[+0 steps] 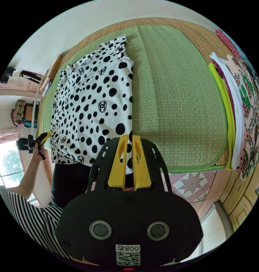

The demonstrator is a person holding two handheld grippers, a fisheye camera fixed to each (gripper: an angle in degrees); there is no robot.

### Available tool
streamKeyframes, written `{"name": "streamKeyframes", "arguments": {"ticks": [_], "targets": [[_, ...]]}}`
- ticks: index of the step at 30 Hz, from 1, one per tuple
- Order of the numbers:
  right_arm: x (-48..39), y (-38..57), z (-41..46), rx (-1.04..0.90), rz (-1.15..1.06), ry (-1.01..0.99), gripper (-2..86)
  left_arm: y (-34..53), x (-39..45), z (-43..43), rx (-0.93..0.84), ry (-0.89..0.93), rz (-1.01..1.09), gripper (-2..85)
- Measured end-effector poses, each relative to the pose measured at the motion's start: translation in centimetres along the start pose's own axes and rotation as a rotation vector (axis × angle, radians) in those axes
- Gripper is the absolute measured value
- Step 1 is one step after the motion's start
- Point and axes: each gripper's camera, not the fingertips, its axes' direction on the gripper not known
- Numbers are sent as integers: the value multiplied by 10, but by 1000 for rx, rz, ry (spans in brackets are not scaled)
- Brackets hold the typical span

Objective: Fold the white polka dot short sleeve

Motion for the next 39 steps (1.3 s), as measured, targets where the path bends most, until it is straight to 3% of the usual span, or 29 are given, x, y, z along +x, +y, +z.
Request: {"name": "streamKeyframes", "arguments": {"ticks": [11, 17, 22, 30, 35, 39], "targets": [[30, 44, 1, 7, 47, -118, 67, 31, -28, -12, 65, 149, -19, 60], [53, 60, 19, -13, 83, -146, 62, 86, -16, -8, -19, 63, 19, 75], [65, 53, 24, -29, 79, -155, 57, 93, -24, 19, -103, -24, 9, 25], [82, 51, 24, -10, 73, -189, 52, 105, -36, 15, -61, 31, 6, 62], [85, 45, 34, -28, 66, -189, 51, 106, -43, 35, -139, 1, 1, 31], [92, 39, 37, -39, 57, -191, 48, 109, -47, 13, -94, 25, 37, 23]]}}
